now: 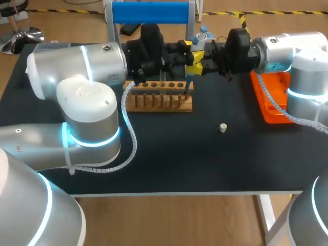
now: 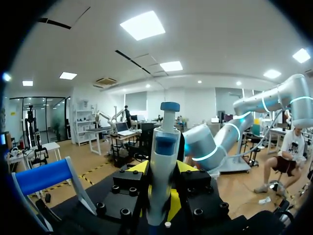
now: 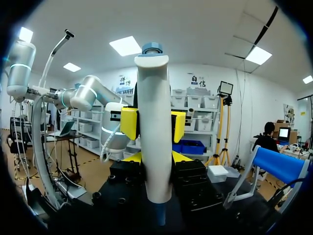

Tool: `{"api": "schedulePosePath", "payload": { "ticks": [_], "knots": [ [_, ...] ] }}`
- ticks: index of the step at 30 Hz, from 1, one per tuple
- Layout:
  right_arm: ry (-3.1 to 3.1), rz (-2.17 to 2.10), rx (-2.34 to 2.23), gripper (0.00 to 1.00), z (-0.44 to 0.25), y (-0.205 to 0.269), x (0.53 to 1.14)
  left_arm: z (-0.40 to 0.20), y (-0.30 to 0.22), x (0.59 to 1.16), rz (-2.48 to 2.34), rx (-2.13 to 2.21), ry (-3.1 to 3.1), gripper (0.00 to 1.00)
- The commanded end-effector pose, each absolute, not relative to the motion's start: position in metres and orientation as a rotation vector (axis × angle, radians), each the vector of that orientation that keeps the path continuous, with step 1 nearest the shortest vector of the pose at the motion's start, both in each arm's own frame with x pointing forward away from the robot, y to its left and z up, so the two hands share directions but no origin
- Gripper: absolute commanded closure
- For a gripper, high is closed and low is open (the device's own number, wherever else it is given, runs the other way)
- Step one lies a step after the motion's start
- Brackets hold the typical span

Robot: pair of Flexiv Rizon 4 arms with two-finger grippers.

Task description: Invert the test tube, pick up the pipette, mount the tip to pipette, aspirate from beaker and dispense into the tube, eject the tip, return the pipette, and cap with the stopper.

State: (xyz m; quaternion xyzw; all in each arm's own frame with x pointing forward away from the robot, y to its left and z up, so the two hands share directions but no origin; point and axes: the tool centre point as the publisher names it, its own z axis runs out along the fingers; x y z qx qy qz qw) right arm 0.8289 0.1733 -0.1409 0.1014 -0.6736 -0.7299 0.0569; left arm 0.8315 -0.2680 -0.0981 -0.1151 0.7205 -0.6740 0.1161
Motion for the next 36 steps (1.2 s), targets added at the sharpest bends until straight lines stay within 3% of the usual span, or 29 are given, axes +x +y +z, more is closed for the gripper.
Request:
{"api": "schedulePosePath", "payload": {
  "ticks": [1,3,11,19,27,36],
  "knots": [
    [-2.041,-2.211,0.313,0.82,-0.139,0.175,0.837,-0.099,-0.270,0.823,-1.976,-0.337,2.110,1.00],
    [-2.040,-2.213,0.314,0.00,-0.139,0.173,0.836,-0.099,-0.270,0.823,-1.976,-0.337,2.110,1.00],
    [-1.996,-2.202,0.393,0.00,-0.133,0.151,0.828,-0.099,-0.270,0.823,-1.976,-0.337,2.110,1.00],
    [-1.945,-2.171,0.420,0.00,-0.132,0.083,0.832,-0.099,-0.270,0.823,-1.976,-0.337,2.110,1.00],
    [-2.157,-2.155,0.223,0.00,-0.157,0.024,0.895,-0.099,-0.270,0.823,-1.976,-0.337,2.110,1.00],
    [-2.375,-2.067,0.096,0.00,-0.169,0.030,0.974,-0.099,-0.270,0.823,-1.976,-0.337,2.110,1.00]
  ]
}}
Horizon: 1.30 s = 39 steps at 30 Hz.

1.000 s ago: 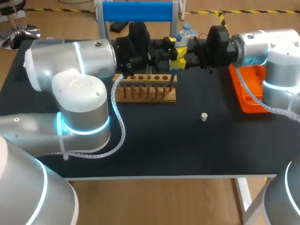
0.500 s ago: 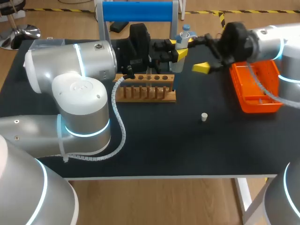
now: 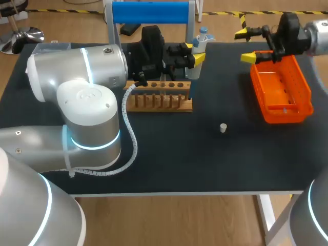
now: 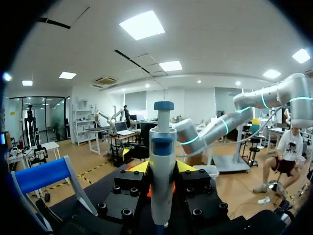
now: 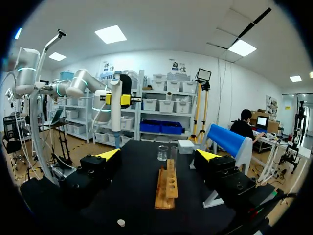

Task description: Invert the test tube, pick up the pipette, mount the tip to pipette, aspirate from beaker and dispense into the tube, eject the tip, return the pipette, and cap with the stopper.

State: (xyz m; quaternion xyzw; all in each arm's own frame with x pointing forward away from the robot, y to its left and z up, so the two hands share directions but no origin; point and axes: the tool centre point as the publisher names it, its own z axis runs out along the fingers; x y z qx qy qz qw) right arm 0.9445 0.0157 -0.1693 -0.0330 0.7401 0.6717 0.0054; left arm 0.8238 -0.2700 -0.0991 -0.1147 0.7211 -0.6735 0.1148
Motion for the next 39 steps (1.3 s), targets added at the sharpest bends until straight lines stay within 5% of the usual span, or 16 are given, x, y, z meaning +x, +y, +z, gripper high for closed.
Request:
{"api": "schedulePosePath", "payload": {
  "ticks": [1,18,39],
  "knots": [
    [2.370,2.038,-0.074,0.00,-0.170,0.033,0.984,-0.099,-0.270,0.823,-1.976,-0.337,2.110,1.00],
    [2.451,1.830,0.055,0.00,-0.165,0.109,1.078,-0.099,-0.270,0.823,-1.976,-0.337,2.110,1.00],
    [2.469,1.770,0.098,0.00,-0.162,0.127,1.100,-0.099,-0.270,0.823,-1.976,-0.337,2.110,1.00]
  ]
}}
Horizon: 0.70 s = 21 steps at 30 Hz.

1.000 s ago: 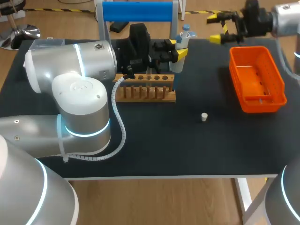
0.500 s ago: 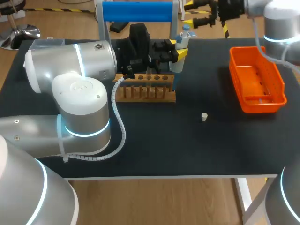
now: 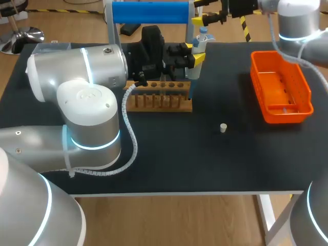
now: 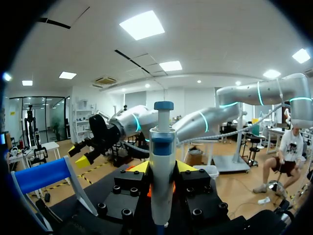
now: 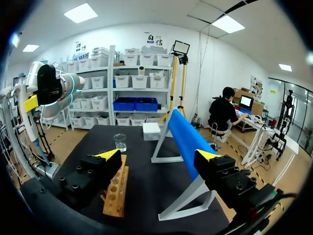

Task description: Invert the test tube, pick up the pipette, mount the tip to pipette, aspirate from beaker and dispense into the tube, eject the tip, return the pipette, and cap with the stopper.

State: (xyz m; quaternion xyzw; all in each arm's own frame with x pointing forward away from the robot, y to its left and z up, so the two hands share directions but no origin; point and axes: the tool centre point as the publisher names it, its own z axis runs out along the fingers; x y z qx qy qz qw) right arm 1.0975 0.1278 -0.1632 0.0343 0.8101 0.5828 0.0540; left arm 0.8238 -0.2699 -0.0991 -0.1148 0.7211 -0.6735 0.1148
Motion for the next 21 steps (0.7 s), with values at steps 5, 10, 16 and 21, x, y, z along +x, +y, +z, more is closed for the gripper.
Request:
{"api": "schedulePosePath", "payload": {
  "ticks": [5,10,16,21],
  "knots": [
    [2.469,1.770,0.098,0.00,-0.1623,0.1268,1.0997,-0.0992,-0.2697,0.8233,-1.976,-0.337,2.110,1.00],
    [2.469,1.770,0.098,0.00,-0.1623,0.1268,1.0997,-0.0992,-0.2697,0.8233,-1.976,-0.337,2.110,1.00],
    [2.469,1.770,0.098,0.00,-0.1623,0.1268,1.0997,-0.0992,-0.2697,0.8233,-1.976,-0.337,2.110,1.00],
    [2.469,1.770,0.098,0.00,-0.1623,0.1268,1.0997,-0.1000,-0.2633,0.8254,-1.942,-0.370,2.124,1.00]
  ]
}}
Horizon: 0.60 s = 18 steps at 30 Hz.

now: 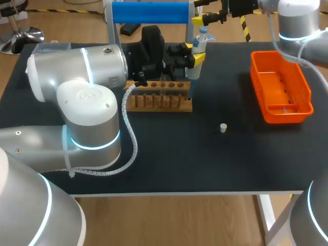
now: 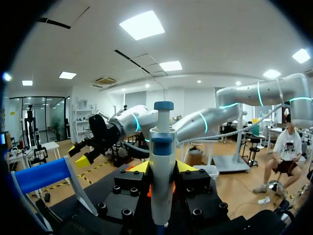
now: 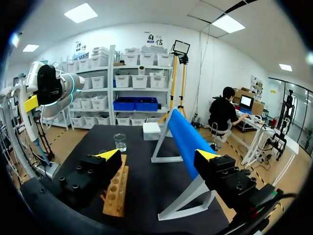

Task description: Invert the test tube, pick up the pipette, mount the tip to pipette, aspirate from beaker and dispense into the tube, eject the tip, return the pipette, and cap with the stopper.

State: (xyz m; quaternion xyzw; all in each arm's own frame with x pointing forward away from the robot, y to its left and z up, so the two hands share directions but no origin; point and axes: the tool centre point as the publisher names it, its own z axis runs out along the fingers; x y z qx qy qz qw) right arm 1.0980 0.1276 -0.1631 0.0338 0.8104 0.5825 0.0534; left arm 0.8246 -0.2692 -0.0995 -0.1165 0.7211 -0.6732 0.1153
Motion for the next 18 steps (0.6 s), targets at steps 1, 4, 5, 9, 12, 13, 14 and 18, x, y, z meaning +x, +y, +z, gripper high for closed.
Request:
{"api": "schedulePosePath", "payload": {
  "ticks": [1,4,5,9,12,13,14,18],
  "knots": [
    [2.469,1.770,0.098,0.00,-0.162,0.127,1.100,-0.101,-0.259,0.827,-1.909,-0.389,2.135,1.00],
    [2.469,1.770,0.098,0.00,-0.162,0.127,1.100,-0.104,-0.244,0.834,-1.810,-0.455,2.186,1.00],
    [2.469,1.770,0.098,0.00,-0.162,0.127,1.100,-0.105,-0.237,0.836,-1.795,-0.475,2.187,1.00],
    [2.469,1.770,0.098,0.00,-0.162,0.127,1.100,-0.105,-0.206,0.849,-1.704,-0.557,2.183,1.00],
    [2.469,1.770,0.098,0.00,-0.162,0.127,1.100,-0.102,-0.181,0.862,-1.647,-0.602,2.153,1.00],
    [2.469,1.770,0.098,0.00,-0.162,0.127,1.100,-0.101,-0.173,0.867,-1.627,-0.620,2.143,1.00],
    [2.469,1.770,0.098,0.00,-0.162,0.127,1.100,-0.100,-0.166,0.872,-1.606,-0.636,2.137,1.00],
    [2.469,1.770,0.098,0.00,-0.162,0.127,1.100,-0.098,-0.141,0.891,-1.525,-0.678,2.136,1.00]
  ]
}}
